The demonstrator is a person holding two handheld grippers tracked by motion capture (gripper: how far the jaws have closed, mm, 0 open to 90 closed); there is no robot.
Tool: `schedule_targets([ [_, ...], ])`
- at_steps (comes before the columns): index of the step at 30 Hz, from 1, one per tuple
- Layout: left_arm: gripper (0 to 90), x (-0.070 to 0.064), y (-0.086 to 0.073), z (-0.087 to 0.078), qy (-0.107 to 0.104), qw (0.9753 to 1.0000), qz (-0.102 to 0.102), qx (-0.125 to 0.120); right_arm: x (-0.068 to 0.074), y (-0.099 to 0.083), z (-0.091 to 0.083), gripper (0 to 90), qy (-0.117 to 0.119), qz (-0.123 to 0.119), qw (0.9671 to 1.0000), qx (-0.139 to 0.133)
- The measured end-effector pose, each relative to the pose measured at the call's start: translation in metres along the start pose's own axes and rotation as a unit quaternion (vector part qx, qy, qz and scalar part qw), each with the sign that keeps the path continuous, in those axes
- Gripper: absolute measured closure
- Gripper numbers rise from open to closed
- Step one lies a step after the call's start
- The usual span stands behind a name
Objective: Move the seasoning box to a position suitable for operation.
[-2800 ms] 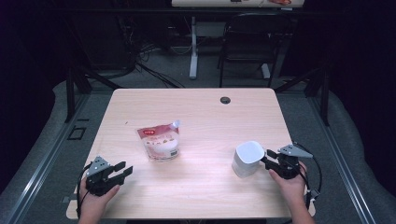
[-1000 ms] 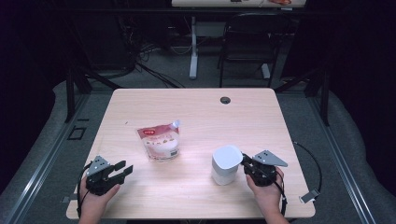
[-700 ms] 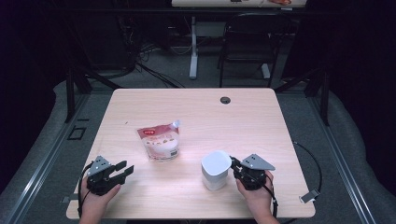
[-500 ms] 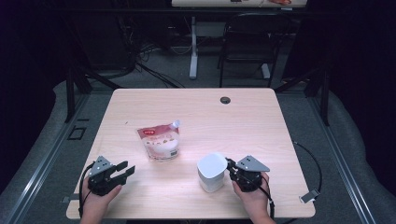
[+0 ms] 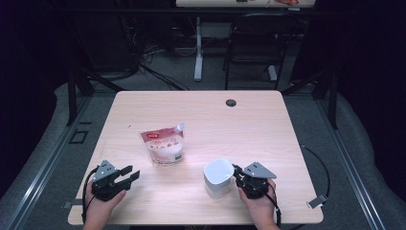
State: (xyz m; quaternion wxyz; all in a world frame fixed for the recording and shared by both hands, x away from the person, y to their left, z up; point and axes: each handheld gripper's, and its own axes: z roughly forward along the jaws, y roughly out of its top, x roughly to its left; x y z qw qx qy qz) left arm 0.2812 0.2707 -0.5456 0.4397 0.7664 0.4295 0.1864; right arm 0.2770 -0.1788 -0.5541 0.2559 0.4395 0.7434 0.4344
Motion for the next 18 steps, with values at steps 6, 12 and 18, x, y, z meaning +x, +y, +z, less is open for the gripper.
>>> schedule_targets([
  [6, 58.3, -0.002, 0.002, 0.0, -0.003, 1.0, 0.003, -0.002, -0.004, -0.002, -0.009, 79.2, 0.022, 0.008, 0.9995, 0.023],
  [12, 58.2, -0.003, 0.003, 0.001, -0.004, 1.0, 0.004, -0.003, -0.007, -0.004, -0.017, 78.1, 0.045, -0.005, 0.9984, 0.033],
  [18, 57.9, -0.005, 0.005, 0.001, -0.004, 0.9999, 0.013, -0.004, -0.007, -0.008, -0.028, 81.3, 0.07, -0.021, 0.9962, 0.047],
])
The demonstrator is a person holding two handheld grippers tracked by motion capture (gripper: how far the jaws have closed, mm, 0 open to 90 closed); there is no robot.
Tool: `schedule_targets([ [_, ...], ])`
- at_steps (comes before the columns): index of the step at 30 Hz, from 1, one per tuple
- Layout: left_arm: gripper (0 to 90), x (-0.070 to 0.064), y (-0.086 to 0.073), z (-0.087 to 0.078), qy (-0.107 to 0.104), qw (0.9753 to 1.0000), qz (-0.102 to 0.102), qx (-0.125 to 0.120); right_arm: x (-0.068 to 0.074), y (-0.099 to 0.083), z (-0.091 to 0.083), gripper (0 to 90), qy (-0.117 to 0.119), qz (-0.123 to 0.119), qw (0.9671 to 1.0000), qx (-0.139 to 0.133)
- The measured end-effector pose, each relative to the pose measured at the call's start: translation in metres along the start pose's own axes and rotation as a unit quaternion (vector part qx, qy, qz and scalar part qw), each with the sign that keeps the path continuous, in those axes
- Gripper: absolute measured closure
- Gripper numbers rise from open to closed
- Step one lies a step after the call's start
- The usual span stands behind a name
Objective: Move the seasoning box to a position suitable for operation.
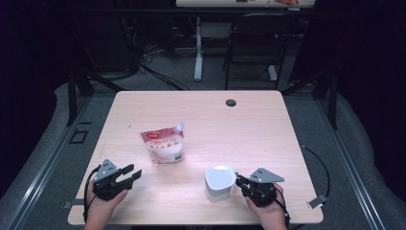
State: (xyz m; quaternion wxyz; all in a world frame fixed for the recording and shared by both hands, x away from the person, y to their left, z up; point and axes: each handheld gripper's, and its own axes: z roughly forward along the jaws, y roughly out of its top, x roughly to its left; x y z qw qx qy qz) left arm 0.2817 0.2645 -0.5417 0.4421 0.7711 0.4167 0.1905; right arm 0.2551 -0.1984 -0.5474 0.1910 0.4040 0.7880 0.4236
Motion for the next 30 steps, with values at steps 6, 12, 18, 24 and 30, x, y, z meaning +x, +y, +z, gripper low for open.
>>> schedule_targets([
  [6, 57.9, -0.003, 0.001, 0.002, -0.005, 1.0, 0.007, 0.003, 0.002, -0.005, -0.008, 77.0, 0.02, -0.001, 0.9998, 0.005],
  [12, 58.0, -0.007, 0.002, 0.001, -0.011, 0.9999, 0.008, 0.001, 0.004, -0.011, -0.019, 72.1, 0.053, -0.01, 0.9985, 0.004],
  [18, 58.1, -0.01, 0.003, 0.001, -0.016, 0.9998, 0.012, 0.002, 0.001, -0.009, -0.036, 73.2, 0.058, -0.002, 0.9982, -0.012],
  [24, 58.8, -0.013, 0.004, 0.001, -0.017, 0.9998, 0.01, 0.002, -0.007, -0.002, -0.041, 72.2, 0.056, 0.007, 0.9981, -0.026],
  [30, 60.7, -0.016, 0.005, 0.001, -0.028, 0.9996, 0.008, 0.005, -0.014, 0.009, -0.045, 75.3, 0.043, 0.011, 0.9984, -0.035],
])
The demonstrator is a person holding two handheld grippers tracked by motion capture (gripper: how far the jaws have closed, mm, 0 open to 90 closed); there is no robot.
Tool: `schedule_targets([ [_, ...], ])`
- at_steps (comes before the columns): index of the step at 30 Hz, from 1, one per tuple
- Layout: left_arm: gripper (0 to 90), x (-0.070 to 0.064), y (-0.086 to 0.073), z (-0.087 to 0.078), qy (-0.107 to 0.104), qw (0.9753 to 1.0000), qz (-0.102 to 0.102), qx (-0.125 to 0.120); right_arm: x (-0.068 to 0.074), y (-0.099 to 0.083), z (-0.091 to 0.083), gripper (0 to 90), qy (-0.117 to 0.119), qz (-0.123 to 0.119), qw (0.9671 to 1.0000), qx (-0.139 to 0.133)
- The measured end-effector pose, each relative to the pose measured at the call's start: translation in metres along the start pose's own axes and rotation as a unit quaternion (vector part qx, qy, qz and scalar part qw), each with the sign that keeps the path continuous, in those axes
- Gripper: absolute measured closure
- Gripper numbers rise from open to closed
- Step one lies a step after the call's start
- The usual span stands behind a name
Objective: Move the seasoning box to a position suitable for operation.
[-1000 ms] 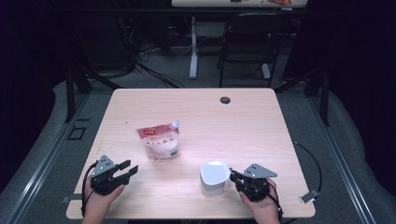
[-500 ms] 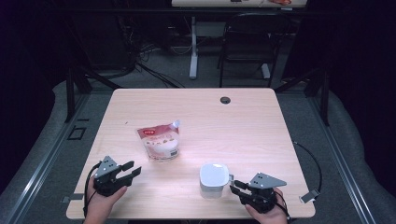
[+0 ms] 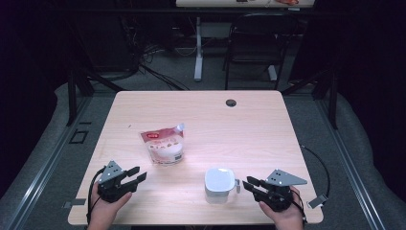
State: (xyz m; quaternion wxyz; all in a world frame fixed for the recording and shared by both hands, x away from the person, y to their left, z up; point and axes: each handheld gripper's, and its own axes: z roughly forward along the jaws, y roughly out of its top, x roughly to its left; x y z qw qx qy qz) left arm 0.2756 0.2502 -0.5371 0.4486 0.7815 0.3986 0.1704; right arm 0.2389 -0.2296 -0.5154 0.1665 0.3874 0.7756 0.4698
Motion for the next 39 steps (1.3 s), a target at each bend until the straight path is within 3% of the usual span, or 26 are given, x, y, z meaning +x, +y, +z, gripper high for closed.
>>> schedule_targets([
  [1, 61.2, -0.001, 0.001, -0.001, -0.003, 1.0, 0.0, 0.0, -0.002, 0.004, 0.0, 80.7, 0.013, 0.002, 0.9999, -0.005],
  [3, 61.5, -0.003, 0.003, -0.002, -0.003, 1.0, 0.002, -0.004, -0.001, 0.006, 0.001, 81.3, 0.015, 0.003, 0.9999, -0.006],
  [9, 64.2, -0.006, 0.006, -0.005, -0.007, 0.9999, -0.01, -0.008, -0.001, 0.024, 0.005, 90.0, -0.007, -0.016, 0.9997, -0.016],
  [12, 67.2, -0.009, 0.007, -0.003, -0.013, 0.9999, -0.006, 0.004, 0.001, 0.035, 0.006, 90.0, 0.013, -0.021, 0.9994, -0.026],
  [24, 66.1, -0.029, 0.012, 0.004, -0.034, 0.9991, 0.022, 0.015, 0.019, 0.035, 0.017, 90.0, 0.039, -0.046, 0.9981, -0.01],
  [34, 66.5, -0.041, 0.021, 0.01, -0.052, 0.9981, 0.031, 0.013, 0.02, 0.035, 0.019, 90.0, 0.038, -0.052, 0.9979, -0.002],
  [39, 66.2, -0.05, 0.026, 0.018, -0.064, 0.9967, 0.046, 0.02, 0.019, 0.034, 0.019, 90.0, 0.043, -0.046, 0.998, -0.005],
])
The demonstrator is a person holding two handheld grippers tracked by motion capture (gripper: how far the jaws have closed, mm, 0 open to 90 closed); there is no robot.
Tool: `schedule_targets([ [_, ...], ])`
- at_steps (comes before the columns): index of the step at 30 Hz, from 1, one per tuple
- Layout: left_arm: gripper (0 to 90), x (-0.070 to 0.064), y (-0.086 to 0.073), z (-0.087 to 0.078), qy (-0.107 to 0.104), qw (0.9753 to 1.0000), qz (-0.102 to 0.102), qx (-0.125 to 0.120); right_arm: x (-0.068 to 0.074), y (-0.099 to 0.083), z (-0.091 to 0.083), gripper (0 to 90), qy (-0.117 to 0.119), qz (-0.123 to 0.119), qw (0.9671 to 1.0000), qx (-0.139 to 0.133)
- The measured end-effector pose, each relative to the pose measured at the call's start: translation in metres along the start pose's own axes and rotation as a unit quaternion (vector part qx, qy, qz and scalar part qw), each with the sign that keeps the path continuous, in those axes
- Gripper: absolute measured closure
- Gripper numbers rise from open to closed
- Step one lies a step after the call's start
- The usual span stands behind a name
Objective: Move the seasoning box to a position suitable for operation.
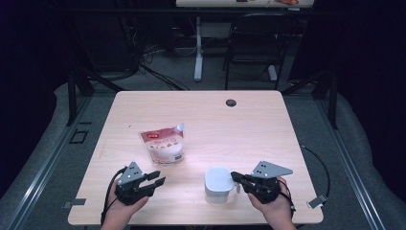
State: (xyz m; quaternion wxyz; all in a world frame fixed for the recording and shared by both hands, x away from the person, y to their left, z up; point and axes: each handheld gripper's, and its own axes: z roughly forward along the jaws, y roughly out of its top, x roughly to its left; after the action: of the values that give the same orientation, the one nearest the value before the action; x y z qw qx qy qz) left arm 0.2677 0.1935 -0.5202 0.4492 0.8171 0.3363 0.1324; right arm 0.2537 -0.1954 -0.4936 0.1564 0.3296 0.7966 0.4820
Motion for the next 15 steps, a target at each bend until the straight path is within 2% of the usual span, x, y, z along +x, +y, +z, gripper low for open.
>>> schedule_targets([
  [5, 67.7, -0.009, 0.009, 0.009, -0.02, 0.9998, -0.002, -0.005, 0.001, 0.0, 0.0, 90.0, -0.003, -0.004, 1.0, 0.001],
  [9, 71.2, -0.018, 0.017, 0.016, -0.032, 0.9994, 0.013, -0.001, 0.0, -0.001, -0.001, 90.0, -0.003, -0.003, 1.0, -0.001],
  [15, 78.7, -0.033, 0.029, 0.027, -0.056, 0.9982, 0.022, 0.0, 0.001, -0.002, -0.001, 90.0, -0.004, 0.0, 1.0, -0.002],
])
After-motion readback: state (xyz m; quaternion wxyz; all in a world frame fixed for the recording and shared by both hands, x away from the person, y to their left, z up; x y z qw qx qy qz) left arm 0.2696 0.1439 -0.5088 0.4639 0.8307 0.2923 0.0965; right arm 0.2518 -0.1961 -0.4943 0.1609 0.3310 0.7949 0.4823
